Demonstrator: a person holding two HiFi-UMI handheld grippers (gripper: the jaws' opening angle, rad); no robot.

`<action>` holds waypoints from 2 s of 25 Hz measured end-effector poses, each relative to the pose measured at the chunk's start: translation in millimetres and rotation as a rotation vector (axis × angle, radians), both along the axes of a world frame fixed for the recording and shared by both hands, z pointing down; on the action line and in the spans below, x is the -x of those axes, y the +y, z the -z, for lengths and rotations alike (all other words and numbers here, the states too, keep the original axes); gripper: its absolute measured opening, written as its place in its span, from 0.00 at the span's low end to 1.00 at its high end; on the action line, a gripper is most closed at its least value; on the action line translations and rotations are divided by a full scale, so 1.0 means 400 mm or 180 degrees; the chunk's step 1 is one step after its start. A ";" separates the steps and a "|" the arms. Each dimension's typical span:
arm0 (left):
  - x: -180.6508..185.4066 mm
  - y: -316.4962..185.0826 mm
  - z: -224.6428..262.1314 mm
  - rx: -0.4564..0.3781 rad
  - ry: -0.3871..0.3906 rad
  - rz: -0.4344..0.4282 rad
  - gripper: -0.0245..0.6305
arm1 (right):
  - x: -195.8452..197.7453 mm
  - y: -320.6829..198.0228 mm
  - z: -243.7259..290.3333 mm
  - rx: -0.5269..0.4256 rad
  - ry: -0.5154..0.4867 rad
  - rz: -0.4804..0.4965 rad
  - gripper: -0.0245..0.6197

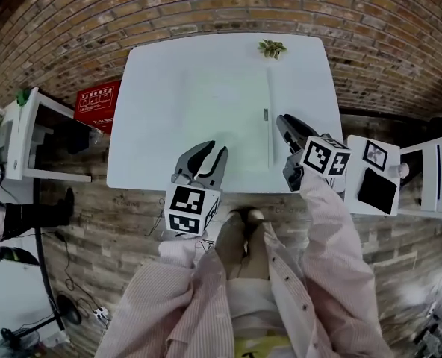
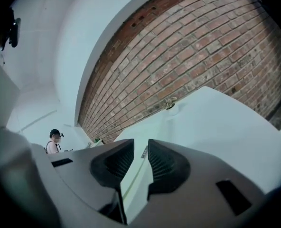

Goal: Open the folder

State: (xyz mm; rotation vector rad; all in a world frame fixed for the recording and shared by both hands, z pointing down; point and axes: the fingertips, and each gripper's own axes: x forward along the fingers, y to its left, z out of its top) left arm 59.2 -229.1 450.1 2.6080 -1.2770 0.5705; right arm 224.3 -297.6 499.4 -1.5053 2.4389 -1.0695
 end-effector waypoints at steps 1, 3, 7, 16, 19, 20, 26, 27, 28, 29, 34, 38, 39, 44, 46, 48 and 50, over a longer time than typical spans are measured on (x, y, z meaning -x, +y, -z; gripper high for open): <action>-0.013 -0.002 -0.008 0.0009 -0.0060 -0.0080 0.18 | 0.003 -0.011 -0.014 0.0044 -0.0025 0.0012 0.15; -0.043 0.005 -0.028 0.0041 -0.0189 -0.0274 0.18 | 0.007 -0.019 -0.048 0.0158 -0.0089 0.0020 0.15; -0.100 0.026 -0.072 0.0089 -0.0465 -0.0645 0.20 | 0.006 -0.032 -0.088 0.0287 -0.0301 -0.0043 0.15; -0.171 0.063 -0.123 0.0115 -0.0785 -0.1099 0.26 | 0.026 -0.037 -0.132 0.0405 -0.0499 -0.0008 0.15; -0.192 0.083 -0.140 0.0079 -0.0951 -0.1301 0.30 | 0.025 -0.038 -0.132 0.0401 -0.0556 -0.0024 0.15; -0.199 0.091 -0.148 0.0065 -0.1016 -0.1374 0.32 | 0.025 -0.039 -0.132 0.0401 -0.0557 -0.0030 0.15; -0.229 0.123 -0.204 -0.0264 -0.1632 -0.1644 0.40 | 0.023 -0.035 -0.134 0.0402 -0.0577 -0.0067 0.15; -0.229 0.122 -0.215 -0.0342 -0.1784 -0.1655 0.40 | 0.022 -0.035 -0.134 0.0405 -0.0580 -0.0069 0.15; -0.229 0.119 -0.223 -0.0395 -0.1891 -0.1650 0.40 | 0.022 -0.035 -0.135 0.0408 -0.0585 -0.0072 0.15; -0.228 0.116 -0.228 -0.0424 -0.1946 -0.1626 0.41 | 0.022 -0.036 -0.134 0.0411 -0.0589 -0.0075 0.15; -0.223 0.107 -0.233 -0.0395 -0.1934 -0.1447 0.33 | 0.020 -0.036 -0.135 0.0415 -0.0587 -0.0086 0.15; -0.224 0.110 -0.228 -0.0377 -0.1943 -0.1454 0.30 | 0.021 -0.038 -0.135 0.0421 -0.0588 -0.0073 0.15; -0.224 0.111 -0.227 -0.0368 -0.1941 -0.1463 0.29 | 0.021 -0.038 -0.135 0.0424 -0.0593 -0.0070 0.15; -0.226 0.121 -0.214 -0.0378 -0.1887 -0.1458 0.21 | 0.022 -0.037 -0.138 0.0441 -0.0637 -0.0022 0.15; -0.228 0.124 -0.209 -0.0396 -0.1889 -0.1446 0.19 | 0.022 -0.037 -0.138 0.0452 -0.0660 0.0014 0.15; -0.228 0.125 -0.201 -0.0416 -0.1890 -0.1433 0.16 | 0.023 -0.038 -0.138 0.0467 -0.0656 0.0052 0.15; -0.227 0.126 -0.192 -0.0436 -0.1875 -0.1408 0.14 | 0.026 -0.038 -0.137 0.0479 -0.0628 0.0093 0.15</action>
